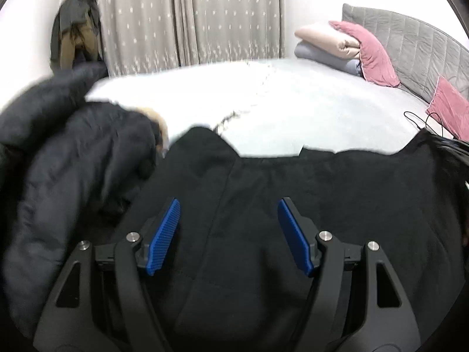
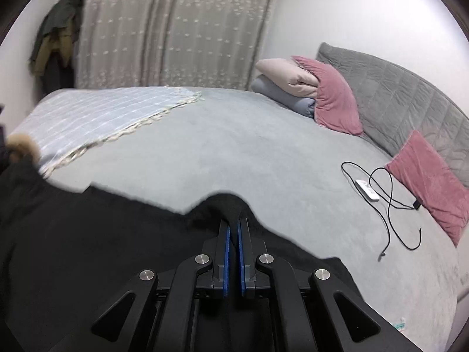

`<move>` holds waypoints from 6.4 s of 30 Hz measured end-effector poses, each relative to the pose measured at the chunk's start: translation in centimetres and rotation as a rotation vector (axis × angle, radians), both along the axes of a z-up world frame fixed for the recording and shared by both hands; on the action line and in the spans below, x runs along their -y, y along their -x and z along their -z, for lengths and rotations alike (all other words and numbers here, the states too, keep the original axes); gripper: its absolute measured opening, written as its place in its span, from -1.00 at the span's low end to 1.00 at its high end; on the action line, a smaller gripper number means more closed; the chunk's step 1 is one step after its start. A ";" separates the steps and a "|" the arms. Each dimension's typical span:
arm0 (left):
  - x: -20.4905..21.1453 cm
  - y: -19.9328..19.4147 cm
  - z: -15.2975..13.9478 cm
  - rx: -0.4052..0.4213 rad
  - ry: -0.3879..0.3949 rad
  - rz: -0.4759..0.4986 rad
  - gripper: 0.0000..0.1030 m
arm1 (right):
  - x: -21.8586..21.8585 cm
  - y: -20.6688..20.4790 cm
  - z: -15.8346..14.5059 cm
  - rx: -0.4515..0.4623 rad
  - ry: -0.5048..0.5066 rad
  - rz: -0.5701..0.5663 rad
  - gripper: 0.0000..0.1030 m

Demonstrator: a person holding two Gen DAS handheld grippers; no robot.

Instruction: Fold large clothes

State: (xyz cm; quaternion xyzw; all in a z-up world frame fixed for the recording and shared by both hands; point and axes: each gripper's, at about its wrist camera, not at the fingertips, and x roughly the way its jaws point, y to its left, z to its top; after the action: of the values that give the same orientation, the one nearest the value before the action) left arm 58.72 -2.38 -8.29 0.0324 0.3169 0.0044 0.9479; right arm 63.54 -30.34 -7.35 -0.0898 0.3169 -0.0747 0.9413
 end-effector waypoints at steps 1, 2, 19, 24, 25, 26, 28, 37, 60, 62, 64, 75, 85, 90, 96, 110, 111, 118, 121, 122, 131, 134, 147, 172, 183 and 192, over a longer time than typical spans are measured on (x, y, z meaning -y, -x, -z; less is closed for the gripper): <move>0.3 0.0 -0.1 0.017 -0.029 0.001 0.39 | -0.6 -1.4 1.0 -0.030 0.033 0.027 -0.93; 0.6 0.1 0.2 0.026 -0.063 -0.002 0.41 | -0.7 -2.0 2.0 -0.066 0.063 0.046 -0.93; 0.4 -4.7 3.7 -0.067 -0.210 -0.075 0.41 | 5.4 2.8 4.4 -0.161 -0.144 0.134 -0.09; -0.1 1.6 -1.0 -0.107 -0.029 0.058 0.43 | 10.3 14.2 0.1 -0.099 -0.360 0.133 0.41; -0.2 3.2 -1.3 -0.116 -0.010 0.090 0.50 | 11.4 16.7 -0.2 -0.109 -0.411 0.130 0.41; -0.3 5.5 -1.6 -0.129 0.006 0.132 0.55 | 11.8 18.8 -0.3 -0.113 -0.447 0.125 0.41; -1.1 9.1 -1.6 -0.133 0.011 0.177 0.55 | 12.6 23.2 0.0 -0.124 -0.489 0.123 0.40; -4.7 14.3 2.0 -0.209 -0.146 0.185 0.55 | 14.8 28.9 3.5 -0.161 -0.513 0.201 -0.24; -6.7 14.4 1.4 -0.244 -0.062 0.164 0.55 | 16.1 28.4 4.5 -0.168 -0.435 0.422 0.06; -6.7 15.7 0.0 -0.219 -0.034 0.192 0.55 | 15.2 30.8 2.2 -0.087 -0.493 0.387 0.07; -6.4 17.4 -0.8 -0.188 -0.022 0.227 0.55 | 14.2 32.9 0.9 -0.054 -0.542 0.372 0.16; -8.7 17.1 2.2 -0.281 0.127 0.201 0.55 | 5.8 34.2 2.3 -0.126 -0.602 0.217 0.17; 2.3 17.2 0.9 -0.196 0.002 0.407 0.55 | -6.8 27.9 -0.3 -0.110 -0.332 -0.070 0.15; 4.3 15.8 4.9 -0.279 -0.079 0.390 0.57 | -8.1 25.8 3.3 -0.221 -0.239 -0.053 0.15; 3.9 16.2 6.4 -0.262 -0.091 0.373 0.75 | -7.6 25.4 6.6 -0.241 -0.262 -0.043 0.20; 2.9 13.8 -1.1 -0.263 0.113 0.419 0.74 | 1.9 30.2 1.3 -0.083 -0.645 0.082 0.53; 3.5 12.6 -1.6 -0.271 0.127 0.411 0.74 | 4.0 31.0 1.5 -0.078 -0.694 0.152 0.54; 9.3 3.4 -0.5 -0.370 0.082 0.378 0.74 | 14.3 36.3 6.4 -0.109 -1.150 0.457 0.54; 11.2 -0.4 -0.8 -0.360 0.060 0.358 0.74 | 16.4 37.6 8.3 -0.083 -1.273 0.559 0.55; 11.7 -1.5 -0.7 -0.361 0.046 0.341 0.74 | 16.7 37.8 8.8 -0.083 -1.292 0.575 0.55; 10.9 -9.2 6.3 -0.484 0.019 0.114 0.88 | 17.8 38.1 9.6 -0.080 -1.337 0.608 0.55; 10.7 -9.0 6.4 -0.464 0.011 0.136 0.90 | 17.9 37.0 10.5 -0.110 -1.324 0.621 0.55; 5.4 1.2 1.0 -0.415 0.101 0.231 0.86 | 18.1 38.1 11.1 -0.049 -1.369 0.616 0.55; 3.0 13.4 1.1 -0.346 0.013 0.273 0.91 | 19.1 38.4 12.4 0.077 -1.500 0.561 0.55; 7.3 14.7 5.4 -0.316 -0.009 0.293 1.00 | 18.7 38.1 12.3 0.155 -1.517 0.516 0.55; 6.8 14.7 6.0 -0.336 0.036 0.300 1.00 | 18.1 37.1 11.9 0.141 -1.465 0.515 0.55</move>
State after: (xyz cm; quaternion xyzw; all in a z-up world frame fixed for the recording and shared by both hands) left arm 44.06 -9.18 -14.27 0.0628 0.4620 -0.1477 0.8723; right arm 26.45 -48.46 -19.22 0.6361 0.2359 -0.0679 0.7315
